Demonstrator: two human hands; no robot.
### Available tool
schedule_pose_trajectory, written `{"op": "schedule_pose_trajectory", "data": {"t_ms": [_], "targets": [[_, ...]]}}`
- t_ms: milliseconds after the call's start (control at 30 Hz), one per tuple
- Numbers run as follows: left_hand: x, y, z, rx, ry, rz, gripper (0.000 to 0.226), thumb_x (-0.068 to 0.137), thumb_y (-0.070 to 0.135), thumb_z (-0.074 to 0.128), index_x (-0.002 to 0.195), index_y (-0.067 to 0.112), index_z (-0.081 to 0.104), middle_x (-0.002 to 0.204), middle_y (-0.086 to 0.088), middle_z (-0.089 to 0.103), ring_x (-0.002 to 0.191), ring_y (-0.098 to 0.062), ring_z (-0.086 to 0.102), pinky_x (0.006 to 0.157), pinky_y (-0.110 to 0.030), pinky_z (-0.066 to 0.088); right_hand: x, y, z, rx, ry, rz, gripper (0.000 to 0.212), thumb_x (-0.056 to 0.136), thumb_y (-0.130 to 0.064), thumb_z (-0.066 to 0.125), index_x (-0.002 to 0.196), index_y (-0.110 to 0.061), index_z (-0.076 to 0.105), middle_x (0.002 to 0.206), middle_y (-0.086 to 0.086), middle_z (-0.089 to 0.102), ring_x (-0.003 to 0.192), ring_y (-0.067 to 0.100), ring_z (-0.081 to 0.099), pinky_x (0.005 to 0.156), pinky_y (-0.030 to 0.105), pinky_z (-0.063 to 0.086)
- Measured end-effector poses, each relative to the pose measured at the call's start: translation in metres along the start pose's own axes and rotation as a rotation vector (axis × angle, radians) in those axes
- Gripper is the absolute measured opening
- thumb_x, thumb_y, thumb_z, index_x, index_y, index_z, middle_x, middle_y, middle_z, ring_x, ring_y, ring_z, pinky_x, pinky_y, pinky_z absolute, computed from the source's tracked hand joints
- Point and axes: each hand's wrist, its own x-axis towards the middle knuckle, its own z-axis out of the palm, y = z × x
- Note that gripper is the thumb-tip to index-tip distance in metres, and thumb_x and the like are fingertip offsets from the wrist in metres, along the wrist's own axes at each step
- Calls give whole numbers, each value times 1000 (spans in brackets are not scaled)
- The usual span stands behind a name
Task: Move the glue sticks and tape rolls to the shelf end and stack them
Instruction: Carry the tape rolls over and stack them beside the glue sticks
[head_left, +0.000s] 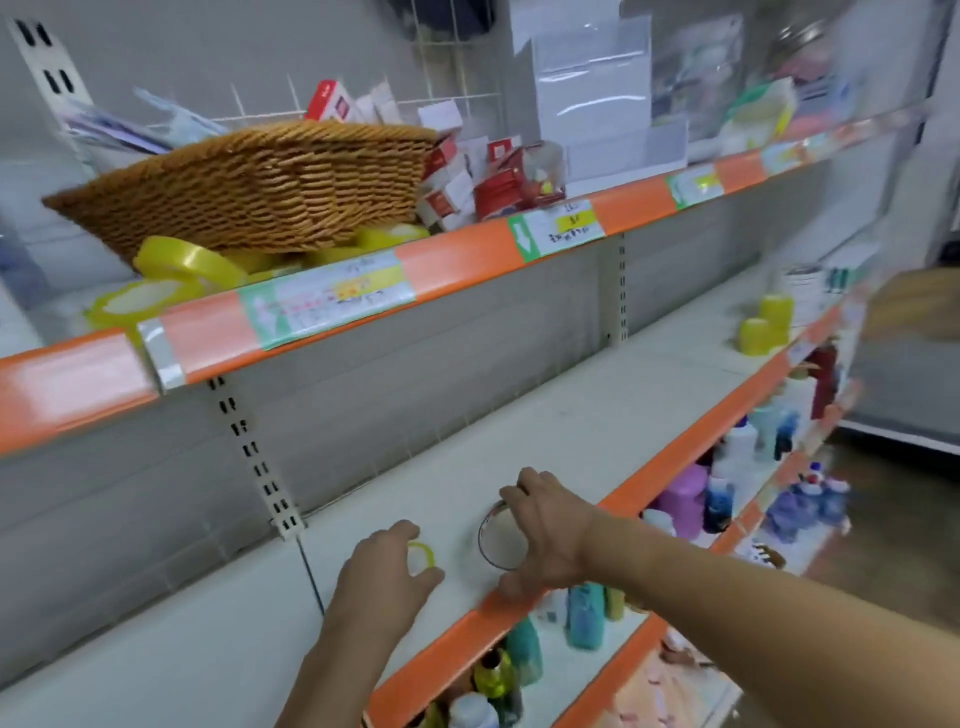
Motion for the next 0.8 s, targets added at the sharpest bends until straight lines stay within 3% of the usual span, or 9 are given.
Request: {"op": "schedule_pose_trajectory", "data": {"t_ms": [233,567,800], "targets": [[53,83,32,23,-62,204,61,86,45,69,140,25,48,137,4,55,124,-15,52,98,-25,41,-18,86,-11,71,68,214,92,69,-64,69,139,-12,40,124,8,40,115,26,42,97,39,46],[114,181,68,28,-131,473,63,86,46,67,141,24,47,139,2,54,126,-17,51,99,-27,41,-39,170,-25,117,166,420,99,77,-63,67,153,-13,26,139,11,38,128,28,40,108,38,40],[144,253,95,27,-157,586,60,86,43,68,140,25,48,136,1,55,125,-18,50,97,-28,40,-62,240,-29,166,205,522,92,73,-59,72,147,-17,35,133,6,41,123,26,41,104,36,41]]}}
